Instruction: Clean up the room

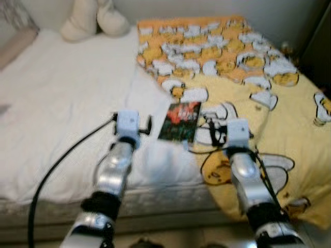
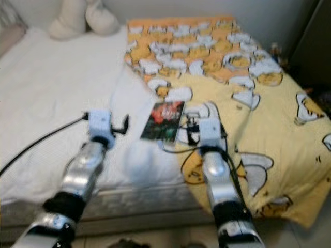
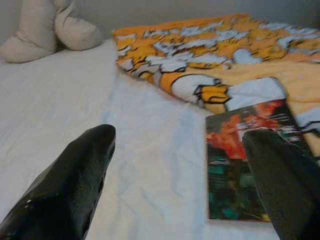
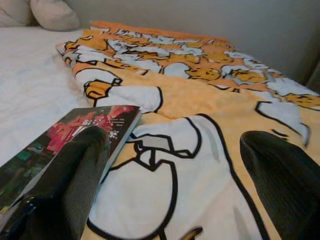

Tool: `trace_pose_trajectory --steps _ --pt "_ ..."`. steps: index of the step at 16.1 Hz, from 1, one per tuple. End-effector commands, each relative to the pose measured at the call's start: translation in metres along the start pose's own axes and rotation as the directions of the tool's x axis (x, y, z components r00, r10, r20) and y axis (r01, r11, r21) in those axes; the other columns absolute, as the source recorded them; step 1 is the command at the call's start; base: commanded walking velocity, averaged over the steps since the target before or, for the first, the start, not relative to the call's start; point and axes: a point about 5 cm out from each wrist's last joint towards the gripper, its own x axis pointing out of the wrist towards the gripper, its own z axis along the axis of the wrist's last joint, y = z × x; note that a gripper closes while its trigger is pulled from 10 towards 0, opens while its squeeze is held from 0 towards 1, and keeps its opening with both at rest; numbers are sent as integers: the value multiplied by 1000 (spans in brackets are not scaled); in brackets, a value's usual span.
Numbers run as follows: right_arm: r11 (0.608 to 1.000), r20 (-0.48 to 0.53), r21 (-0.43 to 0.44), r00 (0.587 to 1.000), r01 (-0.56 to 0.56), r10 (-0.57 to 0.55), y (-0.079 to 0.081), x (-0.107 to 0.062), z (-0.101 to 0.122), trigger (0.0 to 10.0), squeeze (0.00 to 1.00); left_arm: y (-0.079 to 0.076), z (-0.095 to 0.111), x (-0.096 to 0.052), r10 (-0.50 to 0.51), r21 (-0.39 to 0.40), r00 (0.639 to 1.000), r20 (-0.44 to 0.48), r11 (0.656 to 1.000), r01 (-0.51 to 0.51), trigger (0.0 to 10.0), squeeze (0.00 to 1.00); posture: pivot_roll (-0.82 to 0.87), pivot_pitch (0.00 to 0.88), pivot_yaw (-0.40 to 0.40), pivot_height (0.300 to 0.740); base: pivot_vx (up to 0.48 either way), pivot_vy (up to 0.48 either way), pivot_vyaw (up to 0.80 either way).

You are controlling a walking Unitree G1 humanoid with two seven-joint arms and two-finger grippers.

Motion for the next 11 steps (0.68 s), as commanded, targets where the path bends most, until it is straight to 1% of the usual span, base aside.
trace_pose_trajectory --steps 1,3,5,10,11 --pt "1000 5 -2 1000 -2 2 2 0 1 10000 0 5 4 2 11 21 1000 12 1000 -11 10000 0 -152 4 67 731 0 0 0" --pt "1000 5 -1 1000 -1 1 3 -1 1 10000 0 4 4 0 -1 4 1000 21 1000 1 10000 0 -151 14 70 731 0 0 0" --pt "1000 7 3 1000 3 -3 3 -1 0 10000 0 4 4 0 -4 16 1000 26 1000 3 10000 0 -152 18 72 731 480 0 0" --pt "1000 8 4 1000 14 -14 1 -2 0 10000 0 2 5 0 -14 10 999 29 1000 14 10000 0 -159 27 75 731 480 0 0" --pt "1000 2 9 1000 16 -16 1 -2 0 10000 0 1 5 0 -18 10 999 28 1000 18 10000 0 -160 28 75 731 480 0 -775"
